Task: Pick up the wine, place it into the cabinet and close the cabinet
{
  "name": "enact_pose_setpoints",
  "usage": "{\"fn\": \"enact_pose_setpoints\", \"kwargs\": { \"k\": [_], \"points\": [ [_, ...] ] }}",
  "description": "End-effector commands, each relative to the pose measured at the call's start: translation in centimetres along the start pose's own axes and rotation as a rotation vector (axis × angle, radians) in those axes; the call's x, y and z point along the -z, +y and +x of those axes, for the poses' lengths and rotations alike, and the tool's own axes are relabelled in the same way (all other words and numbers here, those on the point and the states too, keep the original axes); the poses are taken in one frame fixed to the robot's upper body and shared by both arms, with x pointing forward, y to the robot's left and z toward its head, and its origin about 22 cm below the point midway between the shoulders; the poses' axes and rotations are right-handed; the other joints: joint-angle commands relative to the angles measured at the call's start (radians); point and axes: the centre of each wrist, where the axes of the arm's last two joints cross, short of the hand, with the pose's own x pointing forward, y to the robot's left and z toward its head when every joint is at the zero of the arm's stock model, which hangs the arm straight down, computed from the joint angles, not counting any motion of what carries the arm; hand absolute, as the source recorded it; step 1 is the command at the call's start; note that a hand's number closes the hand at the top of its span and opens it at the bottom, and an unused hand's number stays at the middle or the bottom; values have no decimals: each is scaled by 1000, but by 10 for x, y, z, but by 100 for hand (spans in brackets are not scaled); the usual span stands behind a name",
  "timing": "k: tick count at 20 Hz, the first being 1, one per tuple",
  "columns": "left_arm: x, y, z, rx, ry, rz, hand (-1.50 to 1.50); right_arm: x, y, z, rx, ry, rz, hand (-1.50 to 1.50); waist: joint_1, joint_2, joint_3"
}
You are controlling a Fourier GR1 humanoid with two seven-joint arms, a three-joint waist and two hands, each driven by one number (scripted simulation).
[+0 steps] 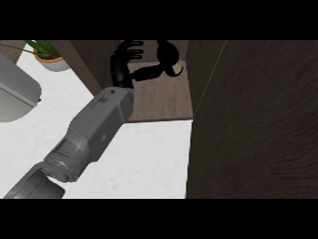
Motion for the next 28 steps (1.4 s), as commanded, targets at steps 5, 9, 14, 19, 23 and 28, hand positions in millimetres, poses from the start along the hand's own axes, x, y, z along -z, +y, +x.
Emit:
{"fn": "enact_pose_setpoints", "kwargs": {
  "k": [5,9,14,19,23,28],
  "points": [
    [22,23,2,106,31,55,-150,-19,1,22,60,-55,55,-150,-19,9,0],
    [19,29,-8,140,13,66,-150,-16,5,24,67,-70,47,-150,-1,5,-1],
    [18,40,-20,124,1,73,-150,-18,6,18,81,-69,44,-150,-7,7,-1],
    [21,37,-11,84,-70,-19,-150,-24,7,26,60,-50,40,-150,5,-1,-1],
    [22,30,-2,39,-119,-84,-150,-25,2,27,68,-63,48,-150,14,-4,0],
    [16,14,7,-72,-161,-153,-150,-28,10,29,82,-48,31,-150,20,-9,-1]
  ]
}}
